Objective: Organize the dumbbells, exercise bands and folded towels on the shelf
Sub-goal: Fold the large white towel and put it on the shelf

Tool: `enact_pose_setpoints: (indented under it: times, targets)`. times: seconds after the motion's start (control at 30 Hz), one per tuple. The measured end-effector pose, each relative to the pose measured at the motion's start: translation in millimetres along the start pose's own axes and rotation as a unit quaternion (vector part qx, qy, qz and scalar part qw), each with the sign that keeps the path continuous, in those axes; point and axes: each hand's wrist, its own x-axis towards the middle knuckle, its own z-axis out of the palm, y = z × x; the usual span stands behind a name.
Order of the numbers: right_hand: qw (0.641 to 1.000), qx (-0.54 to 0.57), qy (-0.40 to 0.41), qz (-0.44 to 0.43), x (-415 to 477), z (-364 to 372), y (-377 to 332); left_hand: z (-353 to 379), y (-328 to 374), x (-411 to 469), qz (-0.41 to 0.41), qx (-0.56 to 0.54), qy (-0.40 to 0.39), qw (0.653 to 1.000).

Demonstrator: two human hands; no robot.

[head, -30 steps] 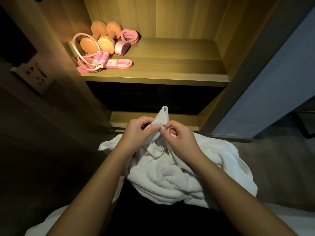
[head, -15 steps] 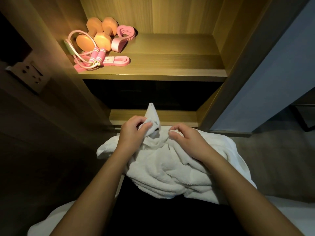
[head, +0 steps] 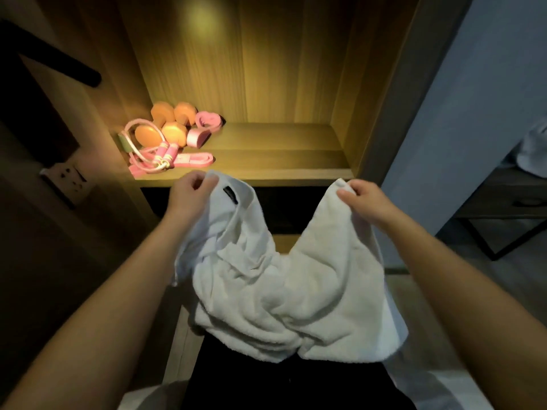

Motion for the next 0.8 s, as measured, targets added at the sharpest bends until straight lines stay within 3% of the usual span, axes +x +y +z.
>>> enact_pose_setpoints:
  times: [0.17,0.33,0.5,0.8]
  targets:
    - [0.987,0.011,0.161,0.001,34.6,-88.1,-40.6,-58.7,69.5,59.4,0.063,0.013,0.105,0.992]
    - [0.949,0.058,0.305,0.046,55.1,-170.9,-24.8,-130.1,86.0,91.1,0.042,0.041,0.221,0.973]
    - [0.932,0.077,0.332,0.126,55.4,-185.6,12.9,-148.9,58.4,80.0,-0.003,0.067,0.220,0.973]
    - [0.914,0.091,0.375,0.127,40.1,-174.9,-5.3,-128.3,58.1,73.9,-0.033,0.073,0.266,0.961]
